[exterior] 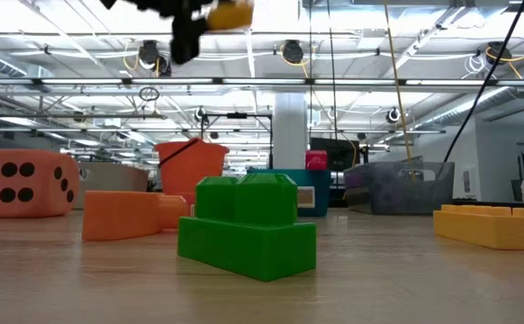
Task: Pick & Place Toys
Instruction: Put the yellow game piece into the blue bin
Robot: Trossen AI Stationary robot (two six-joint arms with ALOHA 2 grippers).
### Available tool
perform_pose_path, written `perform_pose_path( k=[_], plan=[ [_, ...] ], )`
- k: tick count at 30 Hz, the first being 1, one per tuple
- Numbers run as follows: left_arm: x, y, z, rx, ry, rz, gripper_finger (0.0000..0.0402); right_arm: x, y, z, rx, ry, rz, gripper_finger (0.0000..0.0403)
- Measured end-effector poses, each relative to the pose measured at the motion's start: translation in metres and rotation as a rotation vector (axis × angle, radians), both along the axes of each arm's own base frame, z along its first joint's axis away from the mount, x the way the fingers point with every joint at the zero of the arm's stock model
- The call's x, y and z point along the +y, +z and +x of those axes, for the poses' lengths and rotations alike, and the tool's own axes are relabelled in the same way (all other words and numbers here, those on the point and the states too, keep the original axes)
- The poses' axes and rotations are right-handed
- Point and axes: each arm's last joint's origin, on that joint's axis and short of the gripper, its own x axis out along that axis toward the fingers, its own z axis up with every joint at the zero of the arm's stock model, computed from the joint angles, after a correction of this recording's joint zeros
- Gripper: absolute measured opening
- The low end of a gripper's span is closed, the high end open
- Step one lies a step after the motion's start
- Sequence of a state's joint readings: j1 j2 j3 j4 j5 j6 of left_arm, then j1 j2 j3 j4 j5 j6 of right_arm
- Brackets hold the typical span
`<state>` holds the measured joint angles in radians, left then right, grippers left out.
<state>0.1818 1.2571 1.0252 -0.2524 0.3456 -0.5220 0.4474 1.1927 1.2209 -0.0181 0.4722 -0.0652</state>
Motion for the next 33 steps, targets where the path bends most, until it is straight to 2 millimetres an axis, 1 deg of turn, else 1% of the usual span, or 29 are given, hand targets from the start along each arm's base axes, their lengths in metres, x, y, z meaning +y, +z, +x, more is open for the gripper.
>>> perform_pose_path(
  k=[3,6,8,10,13,17,21,24,26,29,33],
  plan=[
    [-0.012,0.015,0.007,-0.145,-0.061,-0.067,0.016,-0.009,-0.008,0.013,0.04,0.083,-0.003,0.0169],
    [-0.024,0.026,0.011,-0.253,-0.117,-0.119,0.0148,-0.021,-0.013,0.025,0.058,0.129,0.015,0.0169],
    [-0.031,0.028,0.013,-0.272,-0.138,-0.137,0.0145,-0.03,-0.015,0.029,0.065,0.135,0.032,0.0169],
    [-0.037,0.026,0.015,-0.252,-0.15,-0.168,0.0145,-0.037,-0.014,0.033,0.052,0.132,0.035,0.0169],
    [-0.047,0.025,0.018,-0.252,-0.177,-0.197,0.0153,-0.043,-0.011,0.035,0.021,0.154,0.029,0.0169],
    [-0.057,0.018,0.026,-0.238,-0.2,-0.227,0.0158,-0.047,-0.012,0.037,0.027,0.22,0.029,0.0169],
    [-0.06,0.016,0.037,-0.269,-0.218,-0.268,0.0147,-0.045,-0.02,0.043,0.063,0.258,0.029,0.0169],
    [-0.061,0.013,0.047,-0.238,-0.251,-0.288,0.0145,-0.044,-0.023,0.047,0.071,0.271,0.031,0.0169],
    [-0.062,0.015,0.053,-0.243,-0.269,-0.29,0.0147,-0.043,-0.027,0.05,0.094,0.273,0.03,0.0169],
    [-0.063,0.021,0.06,-0.256,-0.301,-0.285,0.0157,-0.041,-0.026,0.049,0.089,0.283,0.031,0.0169],
    [-0.062,0.027,0.061,-0.274,-0.319,-0.266,0.0158,-0.036,-0.025,0.047,0.079,0.293,0.029,0.0169]
  ],
)
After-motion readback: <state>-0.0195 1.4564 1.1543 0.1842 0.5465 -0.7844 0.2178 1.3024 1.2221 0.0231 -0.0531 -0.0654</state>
